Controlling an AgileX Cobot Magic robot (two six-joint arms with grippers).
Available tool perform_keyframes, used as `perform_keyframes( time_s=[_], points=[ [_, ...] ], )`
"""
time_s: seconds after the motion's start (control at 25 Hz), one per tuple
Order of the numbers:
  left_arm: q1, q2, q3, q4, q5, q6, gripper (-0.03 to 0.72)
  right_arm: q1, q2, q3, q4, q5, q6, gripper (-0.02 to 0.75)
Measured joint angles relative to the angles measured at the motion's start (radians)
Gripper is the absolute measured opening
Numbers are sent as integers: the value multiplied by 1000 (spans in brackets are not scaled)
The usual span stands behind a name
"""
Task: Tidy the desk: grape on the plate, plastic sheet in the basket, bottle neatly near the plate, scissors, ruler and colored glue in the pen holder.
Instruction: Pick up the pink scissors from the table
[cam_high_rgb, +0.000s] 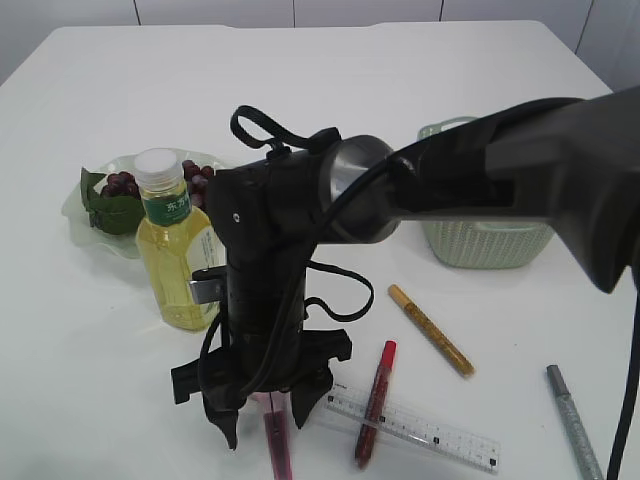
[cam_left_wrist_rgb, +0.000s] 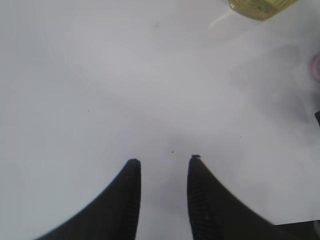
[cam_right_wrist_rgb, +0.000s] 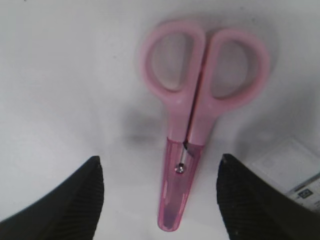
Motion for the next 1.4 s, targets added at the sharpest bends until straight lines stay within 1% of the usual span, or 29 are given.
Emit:
perform_keyframes(
  time_s=[0.32,0.4,0.48,0.56,0.76,0.92,1.04,1.4],
  points=[
    [0,0,0,0,-2,0,239,0,24,-4,0,-20,24,516],
    [0,0,0,0,-2,0,239,0,24,-4,0,-22,27,503],
    [0,0,0,0,-2,0,239,0,26,-6,0,-22,28,461],
    [0,0,0,0,-2,0,239,0,27,-6,0,-22,28,402],
    [0,0,0,0,-4,0,239,0,31,-6,0,-22,34,235],
    [0,0,0,0,-4,0,239,0,31,-6,0,-22,35,164],
    [0,0,0,0,-5,0,239,0,31,-6,0,-22,36,153],
    [0,0,0,0,-5,0,239,0,24,-7,2,-14,29,151]
  ],
)
